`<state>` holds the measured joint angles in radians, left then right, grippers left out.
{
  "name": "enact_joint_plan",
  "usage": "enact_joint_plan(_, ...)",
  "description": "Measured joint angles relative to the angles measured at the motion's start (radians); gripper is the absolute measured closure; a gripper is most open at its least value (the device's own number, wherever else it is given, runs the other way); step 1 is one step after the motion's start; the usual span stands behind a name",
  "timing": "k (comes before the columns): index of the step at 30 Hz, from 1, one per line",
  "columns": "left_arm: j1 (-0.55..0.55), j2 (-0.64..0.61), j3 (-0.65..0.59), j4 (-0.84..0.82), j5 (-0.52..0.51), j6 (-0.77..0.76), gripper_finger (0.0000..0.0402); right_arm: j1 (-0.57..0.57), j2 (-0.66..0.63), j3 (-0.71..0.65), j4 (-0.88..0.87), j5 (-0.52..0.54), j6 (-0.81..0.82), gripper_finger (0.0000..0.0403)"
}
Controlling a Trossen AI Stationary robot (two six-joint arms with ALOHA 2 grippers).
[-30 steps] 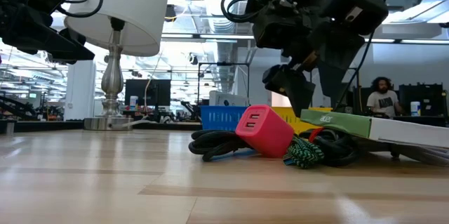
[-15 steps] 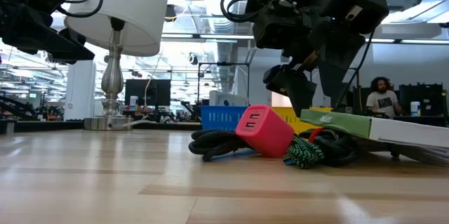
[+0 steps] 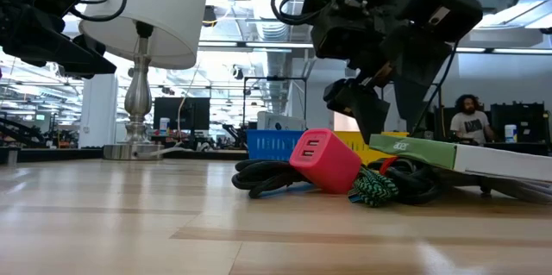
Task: Pick and place items into bin
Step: Put the card reader box into the small blue bin
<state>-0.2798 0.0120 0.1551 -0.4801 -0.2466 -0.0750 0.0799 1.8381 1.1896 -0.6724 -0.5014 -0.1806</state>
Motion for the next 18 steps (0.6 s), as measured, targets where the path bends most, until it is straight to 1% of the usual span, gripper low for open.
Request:
enact_joint_plan(7, 0.000, 0.000, 0.000, 0.000, 0.000, 0.000, 0.0189, -0.001, 0.000, -0.001, 0.001, 0.002, 0.000, 0.0154)
enact_joint_plan(13, 0.000, 0.000, 0.000, 0.000, 0.000, 0.000, 0.0189, -0.001, 0.001, -0.055, 0.077, -0.009, 0.020, 0.0154)
enact_joint_plan(18, 0.000, 0.000, 0.000, 0.000, 0.000, 0.000, 0.0189, -0.001, 0.001, -0.056, 0.082, -0.013, 0.024, 0.0154)
